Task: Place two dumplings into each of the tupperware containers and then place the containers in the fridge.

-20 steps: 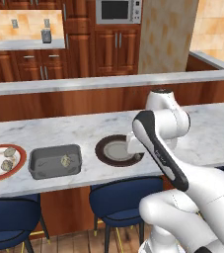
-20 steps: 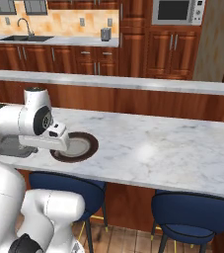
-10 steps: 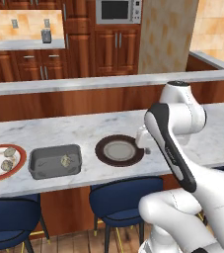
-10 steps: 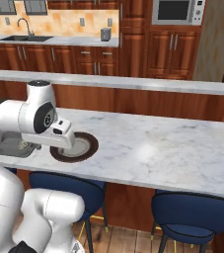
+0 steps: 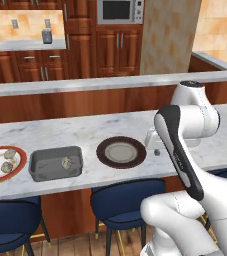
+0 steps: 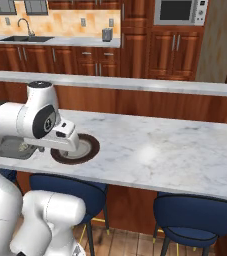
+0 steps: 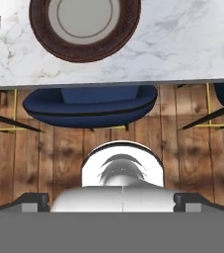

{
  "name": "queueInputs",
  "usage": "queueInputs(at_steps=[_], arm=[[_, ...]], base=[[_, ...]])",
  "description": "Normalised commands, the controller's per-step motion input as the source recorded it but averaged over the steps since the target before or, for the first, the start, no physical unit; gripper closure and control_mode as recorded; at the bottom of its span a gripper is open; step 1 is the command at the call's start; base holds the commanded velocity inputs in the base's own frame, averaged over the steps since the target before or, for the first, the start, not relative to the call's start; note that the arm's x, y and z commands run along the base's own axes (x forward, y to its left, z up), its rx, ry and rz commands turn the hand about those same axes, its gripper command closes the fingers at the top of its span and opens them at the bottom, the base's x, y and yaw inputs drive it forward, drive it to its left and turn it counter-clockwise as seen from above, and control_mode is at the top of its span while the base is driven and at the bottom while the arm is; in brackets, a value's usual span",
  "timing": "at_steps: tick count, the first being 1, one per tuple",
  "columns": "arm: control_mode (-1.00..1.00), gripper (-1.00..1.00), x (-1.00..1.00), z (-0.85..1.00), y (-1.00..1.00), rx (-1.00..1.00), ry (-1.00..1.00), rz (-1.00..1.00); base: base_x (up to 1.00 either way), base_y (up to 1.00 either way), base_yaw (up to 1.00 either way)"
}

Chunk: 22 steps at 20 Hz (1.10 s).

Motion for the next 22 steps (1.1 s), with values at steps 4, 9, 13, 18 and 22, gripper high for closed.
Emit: queueInputs(at_steps=[4,9,13,18,22], arm=[[-1.0,-1.0,-0.06,0.0,-0.11,-0.02,-0.06,0.01],[-1.0,-1.0,-0.17,0.01,0.0,-0.03,-0.04,0.0],[-1.0,-1.0,-0.09,0.03,0.0,-0.03,-0.02,0.0],[1.0,-1.0,-0.04,0.03,0.0,-0.01,0.0,0.0],[1.0,-1.0,0.0,0.0,0.0,0.0,0.0,0.0]], base=[[0.0,0.0,0.0],[0.0,0.0,0.0],[0.0,0.0,0.0],[-0.1,0.01,0.0],[-0.72,0.51,0.0]])
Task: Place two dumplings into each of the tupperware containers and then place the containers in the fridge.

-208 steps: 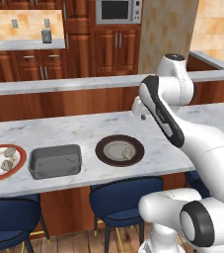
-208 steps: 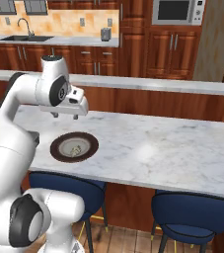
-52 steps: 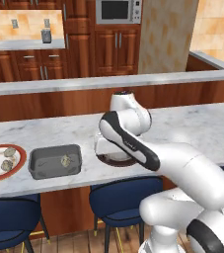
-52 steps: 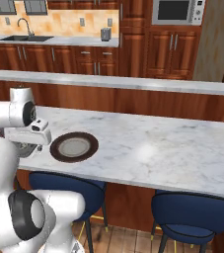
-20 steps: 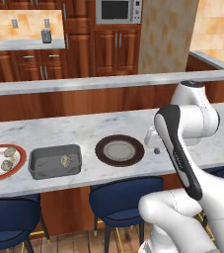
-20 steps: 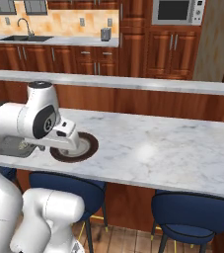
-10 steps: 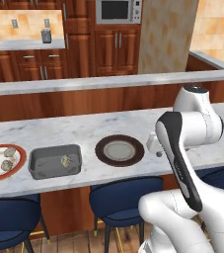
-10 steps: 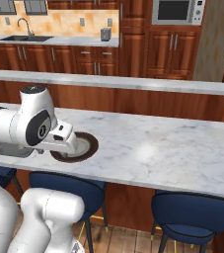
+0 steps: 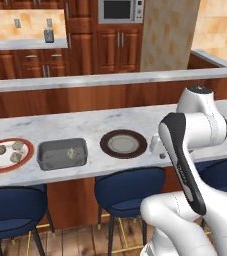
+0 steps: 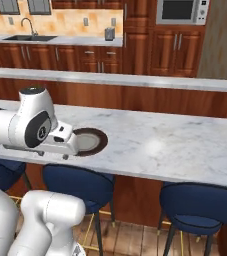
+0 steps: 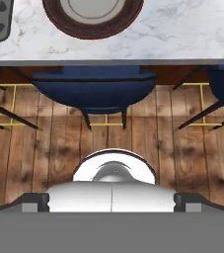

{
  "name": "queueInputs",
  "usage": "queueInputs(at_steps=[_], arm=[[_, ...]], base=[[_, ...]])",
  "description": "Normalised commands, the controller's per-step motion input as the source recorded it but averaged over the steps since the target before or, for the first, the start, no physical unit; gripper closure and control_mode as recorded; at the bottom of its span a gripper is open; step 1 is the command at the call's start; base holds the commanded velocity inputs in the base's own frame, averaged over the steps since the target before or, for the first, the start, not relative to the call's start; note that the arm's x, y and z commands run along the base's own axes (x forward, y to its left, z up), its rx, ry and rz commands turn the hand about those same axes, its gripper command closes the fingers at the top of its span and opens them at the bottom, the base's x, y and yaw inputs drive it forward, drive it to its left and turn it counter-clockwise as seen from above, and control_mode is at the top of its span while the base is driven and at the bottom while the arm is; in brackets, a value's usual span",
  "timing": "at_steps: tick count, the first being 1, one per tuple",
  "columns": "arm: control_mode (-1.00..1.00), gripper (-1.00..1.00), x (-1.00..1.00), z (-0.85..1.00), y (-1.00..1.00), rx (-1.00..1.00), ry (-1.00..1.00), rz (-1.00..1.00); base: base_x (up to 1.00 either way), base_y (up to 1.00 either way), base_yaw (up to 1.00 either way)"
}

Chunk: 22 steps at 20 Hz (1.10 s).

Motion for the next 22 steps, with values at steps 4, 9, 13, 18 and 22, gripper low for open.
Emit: queueInputs(at_steps=[4,9,13,18,22], arm=[[1.0,-1.0,0.0,0.0,0.0,0.0,0.0,0.0],[1.0,-1.0,0.0,0.0,0.0,0.0,0.0,0.0],[1.0,-1.0,0.0,0.0,0.0,0.0,0.0,0.0],[1.0,-1.0,0.0,0.0,0.0,0.0,0.0,0.0],[1.0,-1.0,0.0,0.0,0.0,0.0,0.0,0.0]], base=[[-0.33,0.98,0.0],[0.0,1.0,0.0],[0.06,0.93,0.0],[0.06,0.5,0.0],[0.23,0.14,0.0]])
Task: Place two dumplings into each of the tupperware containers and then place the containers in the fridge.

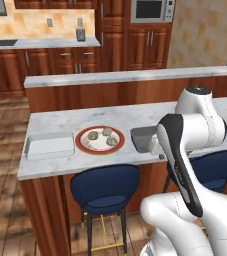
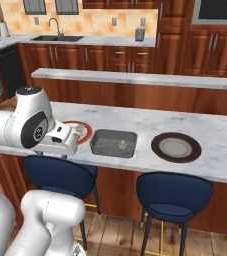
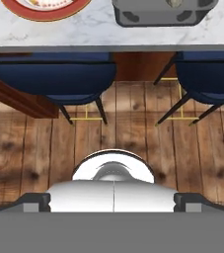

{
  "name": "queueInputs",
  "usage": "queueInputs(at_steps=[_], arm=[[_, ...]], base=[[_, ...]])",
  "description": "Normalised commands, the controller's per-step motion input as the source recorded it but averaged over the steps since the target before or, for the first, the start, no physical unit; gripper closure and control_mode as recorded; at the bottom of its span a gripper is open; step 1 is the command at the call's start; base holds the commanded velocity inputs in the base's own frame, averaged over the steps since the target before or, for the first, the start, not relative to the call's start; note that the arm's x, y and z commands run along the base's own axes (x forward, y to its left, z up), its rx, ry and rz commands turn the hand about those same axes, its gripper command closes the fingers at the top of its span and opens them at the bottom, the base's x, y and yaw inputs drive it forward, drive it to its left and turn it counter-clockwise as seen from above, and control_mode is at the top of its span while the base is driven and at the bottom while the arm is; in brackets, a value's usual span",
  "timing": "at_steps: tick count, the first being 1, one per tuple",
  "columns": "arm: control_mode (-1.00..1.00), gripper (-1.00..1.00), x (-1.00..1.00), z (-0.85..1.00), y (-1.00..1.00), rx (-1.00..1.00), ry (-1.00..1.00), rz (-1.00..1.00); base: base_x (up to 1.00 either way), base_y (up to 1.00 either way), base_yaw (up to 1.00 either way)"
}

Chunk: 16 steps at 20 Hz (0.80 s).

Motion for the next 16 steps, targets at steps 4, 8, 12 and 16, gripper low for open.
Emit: queueInputs(at_steps=[4,8,12,16], arm=[[1.0,-1.0,0.0,0.0,0.0,0.0,0.0,0.0],[1.0,-1.0,0.0,0.0,0.0,0.0,0.0,0.0],[1.0,-1.0,0.0,0.0,0.0,0.0,0.0,0.0],[1.0,-1.0,0.0,0.0,0.0,0.0,0.0,0.0]], base=[[0.24,0.6,0.0],[0.3,0.48,0.0],[0.38,0.27,0.0],[0.46,0.14,0.0]])
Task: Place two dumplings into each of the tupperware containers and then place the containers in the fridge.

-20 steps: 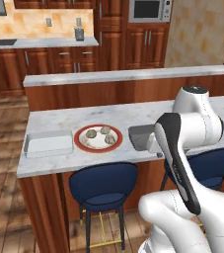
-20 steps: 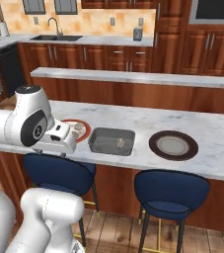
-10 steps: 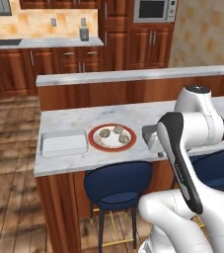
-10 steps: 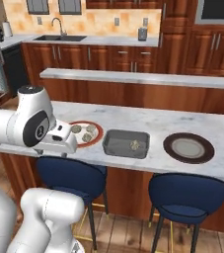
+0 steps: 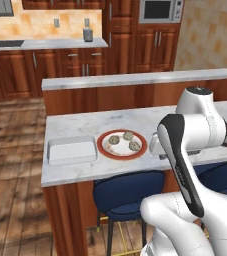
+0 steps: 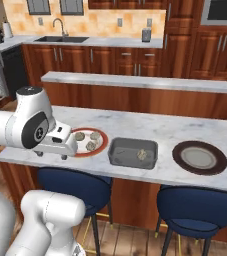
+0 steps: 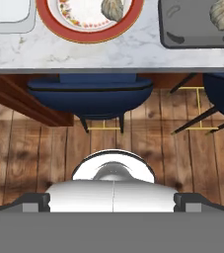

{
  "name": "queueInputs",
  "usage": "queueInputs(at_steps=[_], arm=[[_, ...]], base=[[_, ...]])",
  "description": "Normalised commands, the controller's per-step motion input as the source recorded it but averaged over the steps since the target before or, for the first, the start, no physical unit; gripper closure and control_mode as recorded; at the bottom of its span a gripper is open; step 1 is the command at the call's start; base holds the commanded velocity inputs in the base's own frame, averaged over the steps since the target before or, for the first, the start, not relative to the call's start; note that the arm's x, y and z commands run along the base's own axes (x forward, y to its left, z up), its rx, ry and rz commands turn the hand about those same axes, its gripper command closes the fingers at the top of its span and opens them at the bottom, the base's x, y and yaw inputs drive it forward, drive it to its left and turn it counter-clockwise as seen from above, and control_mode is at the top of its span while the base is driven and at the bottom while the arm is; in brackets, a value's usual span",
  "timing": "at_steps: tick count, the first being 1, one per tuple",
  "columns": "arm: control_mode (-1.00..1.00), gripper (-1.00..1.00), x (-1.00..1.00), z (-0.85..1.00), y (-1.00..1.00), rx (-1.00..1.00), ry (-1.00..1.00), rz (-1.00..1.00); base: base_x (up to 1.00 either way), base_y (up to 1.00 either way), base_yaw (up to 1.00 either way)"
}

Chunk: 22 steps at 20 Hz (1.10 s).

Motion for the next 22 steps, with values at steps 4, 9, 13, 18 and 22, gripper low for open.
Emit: queueInputs(at_steps=[4,9,13,18,22], arm=[[1.0,-1.0,0.0,0.0,0.0,0.0,0.0,0.0],[1.0,-1.0,0.0,0.0,0.0,0.0,0.0,0.0],[-1.0,-1.0,0.77,0.0,0.11,0.0,0.0,0.0],[-1.0,-1.0,0.93,0.0,0.04,0.0,0.0,0.0],[-1.0,-1.0,0.8,-0.22,0.0,0.0,0.0,0.0]], base=[[0.51,0.13,0.0],[0.62,0.1,0.0],[0.0,0.0,0.0],[0.0,0.0,0.0],[0.0,0.0,0.0]])
